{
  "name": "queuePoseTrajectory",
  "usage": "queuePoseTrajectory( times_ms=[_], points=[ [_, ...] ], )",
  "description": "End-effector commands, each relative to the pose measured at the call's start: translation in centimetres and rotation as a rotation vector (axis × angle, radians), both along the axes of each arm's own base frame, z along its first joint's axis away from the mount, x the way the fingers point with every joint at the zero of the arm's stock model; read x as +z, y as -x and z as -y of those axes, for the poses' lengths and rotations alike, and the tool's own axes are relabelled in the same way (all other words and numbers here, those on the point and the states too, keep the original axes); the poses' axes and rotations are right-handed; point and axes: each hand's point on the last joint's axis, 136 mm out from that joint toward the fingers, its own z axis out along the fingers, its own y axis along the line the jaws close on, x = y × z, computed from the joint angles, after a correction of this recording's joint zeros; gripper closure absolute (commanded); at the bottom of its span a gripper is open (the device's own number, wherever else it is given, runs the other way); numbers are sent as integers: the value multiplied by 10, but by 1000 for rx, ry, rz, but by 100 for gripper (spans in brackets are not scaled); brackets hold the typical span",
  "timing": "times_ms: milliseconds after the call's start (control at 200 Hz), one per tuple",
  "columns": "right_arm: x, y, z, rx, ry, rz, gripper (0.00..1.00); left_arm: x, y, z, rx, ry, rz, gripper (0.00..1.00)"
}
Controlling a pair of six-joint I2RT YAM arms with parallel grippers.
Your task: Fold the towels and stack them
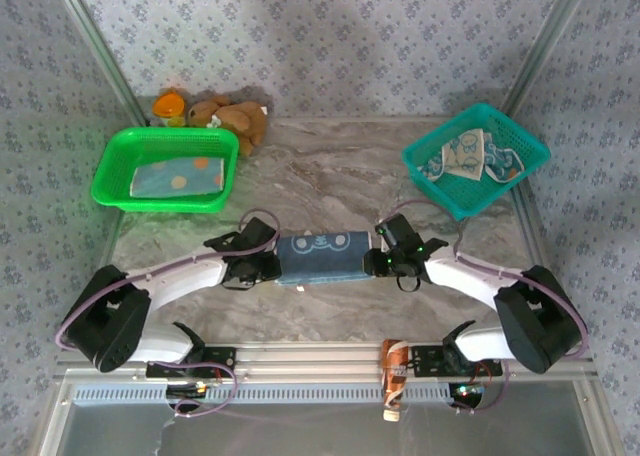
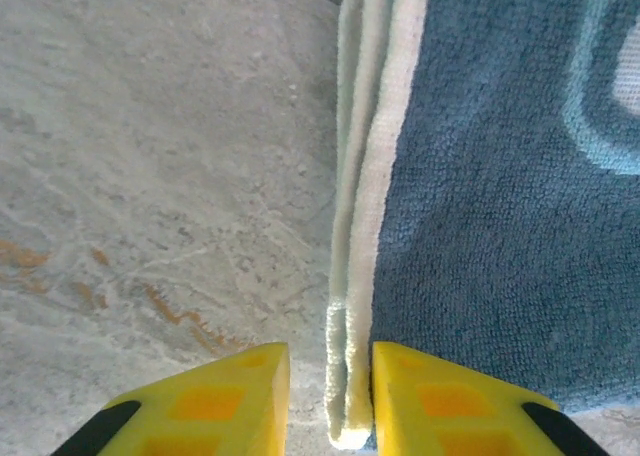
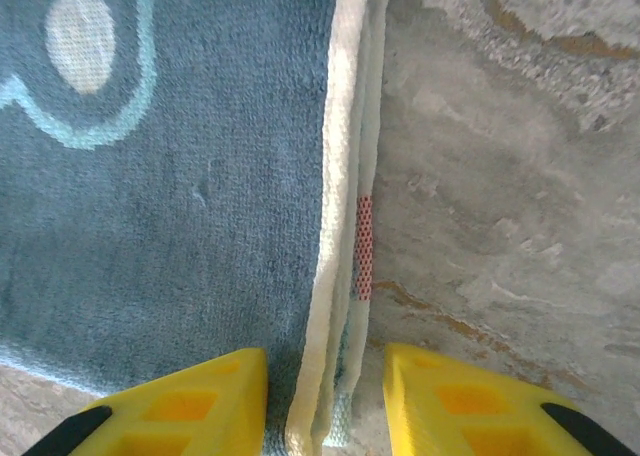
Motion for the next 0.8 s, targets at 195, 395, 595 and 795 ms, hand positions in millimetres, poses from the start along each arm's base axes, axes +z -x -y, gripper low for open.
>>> queuePoseTrajectory(
  times_ms=[195, 395, 595, 795],
  points=[
    [8, -4, -13, 24, -34, -6, 81, 10, -5, 17, 11, 97, 3, 92],
    [18, -8, -11, 29, -18, 12, 100, 20, -7, 24, 11, 124, 12, 100],
    [32, -8, -1, 21, 4, 22, 100, 41, -11, 31, 20, 167, 46, 100],
    [41, -11, 14, 7, 19, 33, 100, 55, -13, 36, 31, 211, 67, 100]
  ],
)
